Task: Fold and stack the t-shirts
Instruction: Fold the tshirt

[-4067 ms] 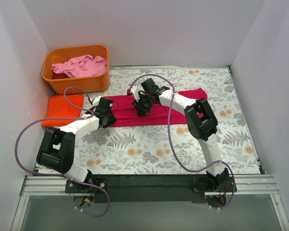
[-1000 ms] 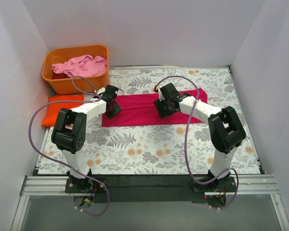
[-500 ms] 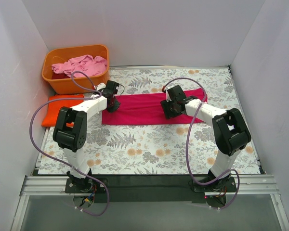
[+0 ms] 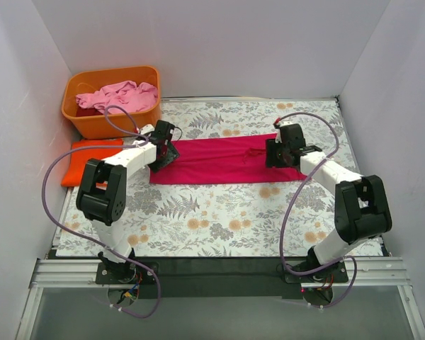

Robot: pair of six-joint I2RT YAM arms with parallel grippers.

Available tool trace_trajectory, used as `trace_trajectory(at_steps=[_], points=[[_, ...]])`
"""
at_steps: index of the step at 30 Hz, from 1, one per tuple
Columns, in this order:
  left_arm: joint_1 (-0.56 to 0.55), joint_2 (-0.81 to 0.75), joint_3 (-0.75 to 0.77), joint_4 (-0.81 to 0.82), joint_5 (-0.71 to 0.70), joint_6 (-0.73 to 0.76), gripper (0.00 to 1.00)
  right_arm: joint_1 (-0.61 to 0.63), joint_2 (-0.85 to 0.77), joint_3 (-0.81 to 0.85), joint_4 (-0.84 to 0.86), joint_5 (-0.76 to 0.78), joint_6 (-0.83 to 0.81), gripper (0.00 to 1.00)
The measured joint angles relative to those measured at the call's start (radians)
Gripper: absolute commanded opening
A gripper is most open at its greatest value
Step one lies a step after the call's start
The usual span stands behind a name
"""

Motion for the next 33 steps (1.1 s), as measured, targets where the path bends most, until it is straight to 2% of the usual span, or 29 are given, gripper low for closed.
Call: trace_trajectory(at_steps=[6, 14, 20, 25, 29, 33], points=[[0.0, -0.148, -0.076, 0.014, -0.005, 0.013, 0.59, -0.156, -0.092, -0.15, 0.09, -0.071, 0.097, 0.49], [0.001, -0.171, -0.19, 0.038, 0.003, 0.027, 0.48, -0.347, -0.117, -0.313, 0.198, -0.164, 0.187, 0.41], [0.015, -0.122, -0.22, 0.07, -0.001, 0.033, 0.47, -0.467, -0.099, -0.333, 0.28, -0.23, 0.212, 0.37], [0.045, -0.14, -0.253, 0.115, 0.011, 0.034, 0.47, -0.558, -0.034, -0.33, 0.338, -0.303, 0.232, 0.34], [0.069, -0.166, -0.287, 0.144, 0.029, 0.032, 0.48, -0.606, 0.008, -0.311, 0.362, -0.368, 0.24, 0.26], [0.076, -0.173, -0.295, 0.153, 0.035, 0.036, 0.48, -0.616, 0.029, -0.293, 0.363, -0.382, 0.238, 0.25]])
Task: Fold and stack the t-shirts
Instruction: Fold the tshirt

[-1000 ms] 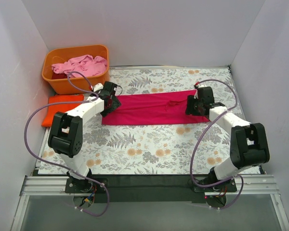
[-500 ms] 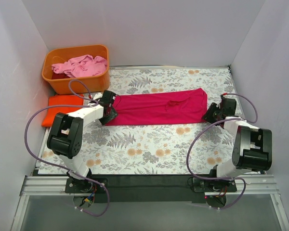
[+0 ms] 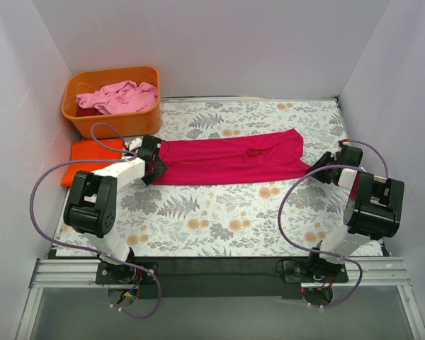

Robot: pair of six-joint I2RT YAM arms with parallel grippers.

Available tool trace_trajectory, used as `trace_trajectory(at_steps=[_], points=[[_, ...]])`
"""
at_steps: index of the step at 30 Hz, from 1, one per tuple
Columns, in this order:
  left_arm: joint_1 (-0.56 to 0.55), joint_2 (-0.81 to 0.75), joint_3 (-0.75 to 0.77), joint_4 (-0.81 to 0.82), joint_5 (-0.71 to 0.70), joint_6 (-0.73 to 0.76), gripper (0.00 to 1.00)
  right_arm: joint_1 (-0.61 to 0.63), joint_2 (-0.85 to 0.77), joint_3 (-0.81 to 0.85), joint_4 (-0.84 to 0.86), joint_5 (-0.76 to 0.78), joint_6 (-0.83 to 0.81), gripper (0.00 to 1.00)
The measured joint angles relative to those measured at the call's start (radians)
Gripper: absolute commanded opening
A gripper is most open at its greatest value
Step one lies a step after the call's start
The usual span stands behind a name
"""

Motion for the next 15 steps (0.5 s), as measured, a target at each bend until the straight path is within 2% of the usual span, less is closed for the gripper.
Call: trace_trajectory(at_steps=[3, 9, 15], points=[[0.004, 0.0, 0.0, -0.002, 0.009, 0.003, 0.5, 0.0, 0.003, 0.009, -0.013, 0.003, -0.006, 0.25], [0.01, -0.026, -0.008, -0.027, 0.028, 0.012, 0.61, 0.006, -0.006, 0.017, -0.041, 0.006, -0.013, 0.26], [0.019, -0.074, -0.007, -0.11, 0.035, 0.034, 0.67, 0.076, -0.065, 0.043, -0.087, 0.027, -0.01, 0.3]])
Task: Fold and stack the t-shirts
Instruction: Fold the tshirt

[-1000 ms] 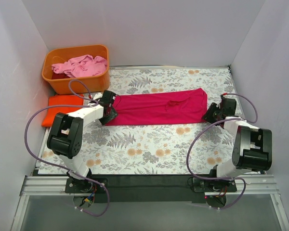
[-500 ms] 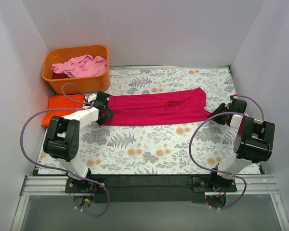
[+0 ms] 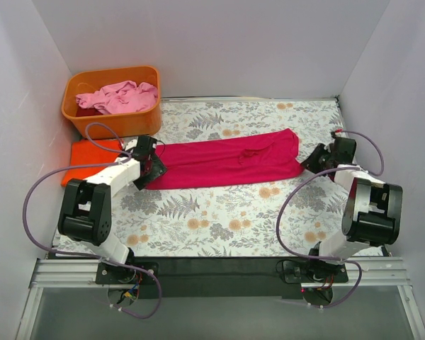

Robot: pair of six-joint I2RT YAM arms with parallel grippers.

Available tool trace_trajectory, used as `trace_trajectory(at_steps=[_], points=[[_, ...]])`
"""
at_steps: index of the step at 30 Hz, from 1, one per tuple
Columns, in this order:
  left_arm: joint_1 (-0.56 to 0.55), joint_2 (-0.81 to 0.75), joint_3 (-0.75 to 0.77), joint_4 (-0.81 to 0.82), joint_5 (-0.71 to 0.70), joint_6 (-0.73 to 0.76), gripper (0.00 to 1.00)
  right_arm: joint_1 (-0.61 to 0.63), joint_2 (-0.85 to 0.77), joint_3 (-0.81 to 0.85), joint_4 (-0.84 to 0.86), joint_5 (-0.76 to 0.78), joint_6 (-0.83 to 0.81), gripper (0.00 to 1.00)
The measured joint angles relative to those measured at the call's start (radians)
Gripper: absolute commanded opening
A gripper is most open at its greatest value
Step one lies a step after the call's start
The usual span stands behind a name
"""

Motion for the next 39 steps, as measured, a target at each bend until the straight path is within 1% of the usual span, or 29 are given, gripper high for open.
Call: trace_trajectory(at_steps=[4, 8, 11, 14, 18, 21, 24, 27, 32, 39], points=[[0.003, -0.031, 0.033, -0.03, 0.002, 0.021, 0.68, 0.108, -0.024, 0.079, -0.001, 0.005, -0.003, 0.33], [0.003, -0.044, 0.056, -0.028, 0.003, 0.049, 0.67, 0.235, 0.006, 0.21, 0.001, -0.021, -0.008, 0.33], [0.003, -0.066, 0.047, -0.023, 0.004, 0.079, 0.68, 0.32, 0.089, 0.353, 0.01, -0.052, -0.011, 0.33], [0.003, -0.125, 0.003, -0.012, 0.003, 0.108, 0.68, 0.385, 0.196, 0.478, 0.023, -0.082, -0.014, 0.33], [0.003, -0.253, -0.095, 0.01, -0.009, 0.146, 0.68, 0.435, 0.352, 0.616, 0.027, -0.111, -0.012, 0.33], [0.003, -0.349, -0.172, 0.028, -0.033, 0.159, 0.68, 0.461, 0.45, 0.678, 0.028, -0.129, -0.004, 0.33], [0.003, -0.428, -0.242, 0.044, -0.059, 0.161, 0.68, 0.48, 0.506, 0.689, 0.025, -0.144, 0.003, 0.33], [0.003, -0.465, -0.284, 0.06, -0.076, 0.161, 0.68, 0.492, 0.538, 0.688, 0.01, -0.161, 0.008, 0.32], [0.003, -0.459, -0.286, 0.08, -0.088, 0.165, 0.68, 0.497, 0.539, 0.659, 0.012, -0.185, 0.016, 0.27], [0.003, -0.456, -0.286, 0.09, -0.095, 0.167, 0.68, 0.497, 0.518, 0.557, 0.01, -0.188, 0.017, 0.24]])
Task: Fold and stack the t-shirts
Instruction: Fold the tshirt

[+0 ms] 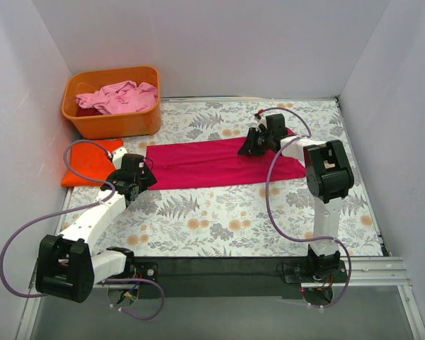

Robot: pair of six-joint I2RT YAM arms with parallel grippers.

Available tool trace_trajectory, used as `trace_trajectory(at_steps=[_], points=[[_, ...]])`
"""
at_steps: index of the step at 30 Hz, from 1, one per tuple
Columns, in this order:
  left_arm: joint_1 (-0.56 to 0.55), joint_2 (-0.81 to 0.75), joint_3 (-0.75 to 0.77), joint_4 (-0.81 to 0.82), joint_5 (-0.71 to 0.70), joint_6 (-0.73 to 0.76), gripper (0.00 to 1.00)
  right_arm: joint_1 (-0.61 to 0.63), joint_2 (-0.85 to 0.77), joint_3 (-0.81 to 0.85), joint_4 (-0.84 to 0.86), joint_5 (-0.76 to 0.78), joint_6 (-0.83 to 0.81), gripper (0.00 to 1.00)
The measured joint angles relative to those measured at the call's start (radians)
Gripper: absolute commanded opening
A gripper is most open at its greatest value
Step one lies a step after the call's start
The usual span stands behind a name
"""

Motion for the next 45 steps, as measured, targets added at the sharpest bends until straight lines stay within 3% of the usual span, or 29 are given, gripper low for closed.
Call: trace_trajectory(at_steps=[10, 21, 29, 38, 45], points=[[0.0, 0.0, 0.0, 0.003, -0.004, 0.0, 0.68, -0.002, -0.058, -0.123, 0.066, -0.001, 0.015, 0.23], [0.0, 0.001, 0.0, 0.003, -0.01, 0.004, 0.68, -0.049, -0.057, -0.29, 0.371, -0.091, 0.138, 0.23], [0.0, 0.037, 0.017, 0.003, 0.002, 0.002, 0.68, -0.082, -0.085, -0.291, 0.381, -0.116, 0.142, 0.26], [0.0, 0.199, 0.157, 0.019, 0.061, -0.028, 0.68, -0.18, -0.124, -0.184, 0.394, -0.153, 0.151, 0.26], [0.001, 0.34, 0.23, 0.033, 0.089, -0.054, 0.67, -0.22, -0.042, -0.157, 0.399, -0.153, 0.157, 0.26]])
